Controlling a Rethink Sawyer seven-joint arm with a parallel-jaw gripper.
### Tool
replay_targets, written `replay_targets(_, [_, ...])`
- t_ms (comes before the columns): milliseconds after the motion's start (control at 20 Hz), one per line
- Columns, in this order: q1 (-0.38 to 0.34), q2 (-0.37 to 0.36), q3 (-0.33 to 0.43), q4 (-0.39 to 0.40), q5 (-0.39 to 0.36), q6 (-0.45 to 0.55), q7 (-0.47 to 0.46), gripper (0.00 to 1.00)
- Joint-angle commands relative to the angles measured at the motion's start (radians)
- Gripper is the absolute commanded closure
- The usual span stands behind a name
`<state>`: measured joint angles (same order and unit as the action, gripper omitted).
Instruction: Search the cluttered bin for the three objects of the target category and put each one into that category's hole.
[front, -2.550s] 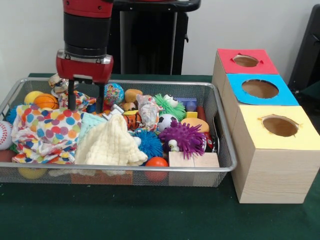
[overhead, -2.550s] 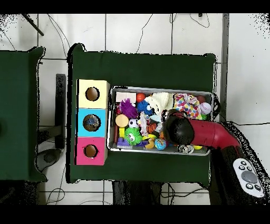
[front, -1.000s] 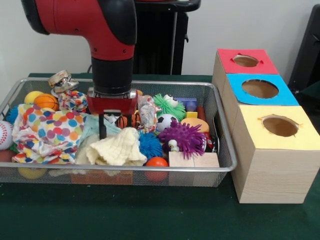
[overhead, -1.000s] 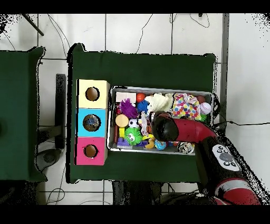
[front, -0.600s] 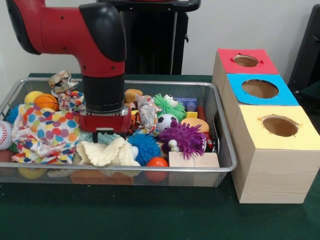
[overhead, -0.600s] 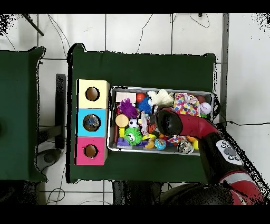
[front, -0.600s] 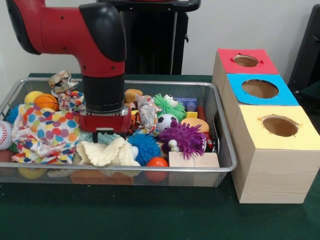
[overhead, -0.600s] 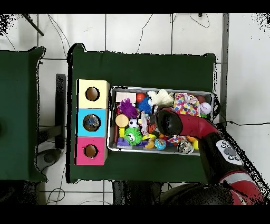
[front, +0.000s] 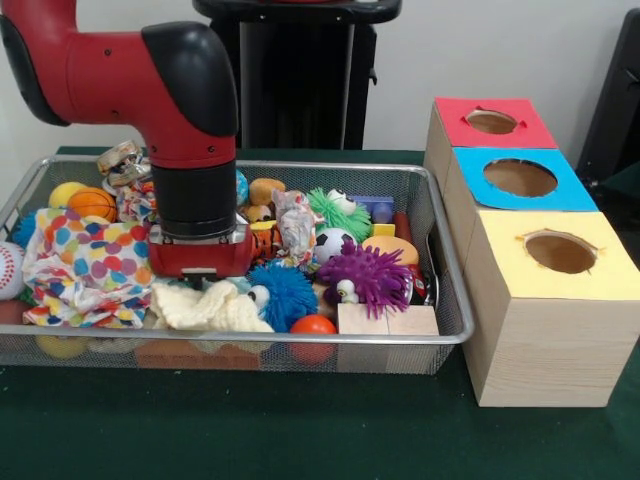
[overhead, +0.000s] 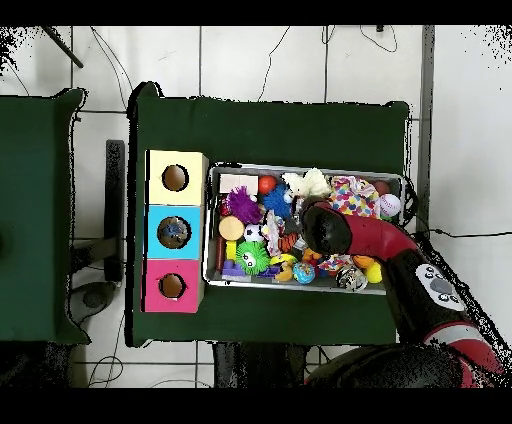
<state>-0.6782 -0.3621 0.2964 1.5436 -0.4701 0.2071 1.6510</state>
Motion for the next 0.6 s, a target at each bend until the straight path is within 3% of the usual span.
replay_targets(50, [0.045, 0.142, 0.036, -0.105, -0.071, -0.133, 0.055, 1.0])
replay_targets(200, [0.076, 0.065, -0.015, -0.036, -0.049, -0.124, 0.111, 1.0])
replay_targets(450, [0.104, -0.214, -0.064, 0.201, 0.019, 0.017, 0.164, 1.0])
replay_targets(600, [0.101, -0.293, -0.07, 0.26, 0.049, 0.075, 0.155, 1.0])
